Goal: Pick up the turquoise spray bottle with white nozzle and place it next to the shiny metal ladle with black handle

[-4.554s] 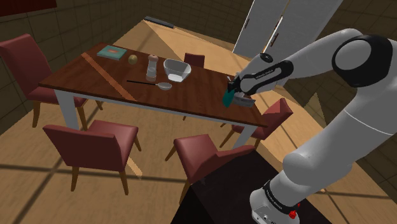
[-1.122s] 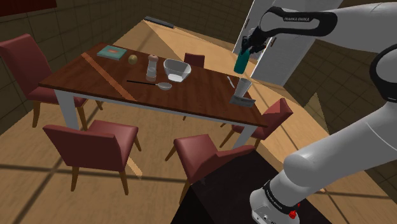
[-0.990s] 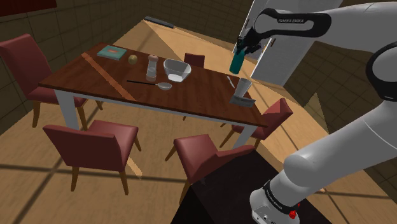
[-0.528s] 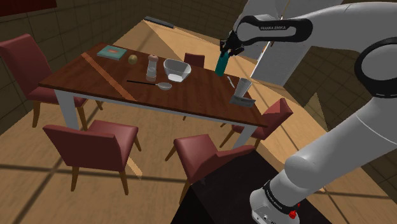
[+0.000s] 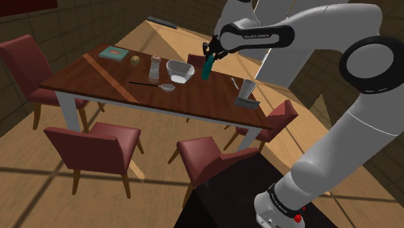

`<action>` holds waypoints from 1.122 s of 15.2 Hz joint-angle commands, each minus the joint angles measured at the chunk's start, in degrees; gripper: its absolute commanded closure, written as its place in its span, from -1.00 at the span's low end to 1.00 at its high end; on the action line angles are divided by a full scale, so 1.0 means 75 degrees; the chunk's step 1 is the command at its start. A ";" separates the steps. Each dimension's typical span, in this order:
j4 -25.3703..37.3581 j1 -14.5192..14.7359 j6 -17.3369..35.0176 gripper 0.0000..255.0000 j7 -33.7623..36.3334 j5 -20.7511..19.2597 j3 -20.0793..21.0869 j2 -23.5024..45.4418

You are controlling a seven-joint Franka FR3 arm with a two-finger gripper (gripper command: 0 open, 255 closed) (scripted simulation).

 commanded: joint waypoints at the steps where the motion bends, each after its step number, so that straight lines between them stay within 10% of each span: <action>1: 0.0302 0.0184 -0.0072 1.00 0.0416 -0.0243 0.0114 0.0347; 17: 0.4397 0.2170 -0.1349 1.00 0.2497 -0.1612 0.0313 0.4059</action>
